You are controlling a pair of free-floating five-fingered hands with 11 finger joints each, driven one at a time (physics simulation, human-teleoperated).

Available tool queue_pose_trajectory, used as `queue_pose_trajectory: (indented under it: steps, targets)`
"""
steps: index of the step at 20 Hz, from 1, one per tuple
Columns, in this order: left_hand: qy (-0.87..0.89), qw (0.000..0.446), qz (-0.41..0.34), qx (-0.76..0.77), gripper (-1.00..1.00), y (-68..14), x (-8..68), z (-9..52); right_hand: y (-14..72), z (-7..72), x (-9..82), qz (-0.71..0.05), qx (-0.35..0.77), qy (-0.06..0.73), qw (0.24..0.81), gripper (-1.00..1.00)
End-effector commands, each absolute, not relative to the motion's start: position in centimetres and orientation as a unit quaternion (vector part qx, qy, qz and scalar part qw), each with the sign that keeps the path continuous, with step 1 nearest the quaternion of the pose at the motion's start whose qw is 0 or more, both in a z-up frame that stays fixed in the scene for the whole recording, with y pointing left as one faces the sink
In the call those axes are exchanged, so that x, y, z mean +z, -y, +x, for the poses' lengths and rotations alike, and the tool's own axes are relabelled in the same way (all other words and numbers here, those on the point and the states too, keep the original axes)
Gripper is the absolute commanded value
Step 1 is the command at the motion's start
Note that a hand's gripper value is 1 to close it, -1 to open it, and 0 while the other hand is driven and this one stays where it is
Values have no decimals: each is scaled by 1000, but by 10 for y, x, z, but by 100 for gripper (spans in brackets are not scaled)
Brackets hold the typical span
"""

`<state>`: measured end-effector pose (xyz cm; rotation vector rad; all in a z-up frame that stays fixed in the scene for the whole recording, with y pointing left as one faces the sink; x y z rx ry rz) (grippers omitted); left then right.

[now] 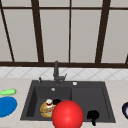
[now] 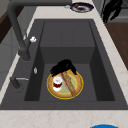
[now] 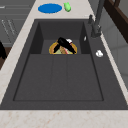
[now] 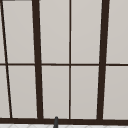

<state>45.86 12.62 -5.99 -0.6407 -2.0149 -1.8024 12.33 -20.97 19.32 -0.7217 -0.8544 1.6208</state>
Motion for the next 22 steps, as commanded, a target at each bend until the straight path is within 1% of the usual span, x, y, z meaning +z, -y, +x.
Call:
queue_pose_trajectory:
  steps: [1, 6, 7, 8, 12, 14, 22]
  targets:
    - [714, 182, -226, -638, -100, -126, -60, 459, 210, 123, 193, -305, 686, 361, 553, 0]
    - [714, 182, -225, -638, -100, -127, -61, 459, 210, 123, 193, -305, 686, 361, 553, 0]
    - [714, 182, -224, -638, 100, -128, -62, 459, 210, 123, 193, -305, 686, 361, 553, 0]
    - [709, 173, -227, -645, 100, -129, -61, 459, 210, 123, 193, -305, 686, 361, 553, 0]
    - [715, 167, -213, -645, 100, -127, -61, 459, 210, 123, 193, -305, 686, 361, 553, 0]
    - [723, 156, -192, -645, 100, -127, -56, 461, 210, 123, 193, -305, 686, 361, 553, 0]
    - [733, 132, -171, -645, 100, -120, -43, 463, 210, 123, 193, -305, 686, 361, 553, 0]
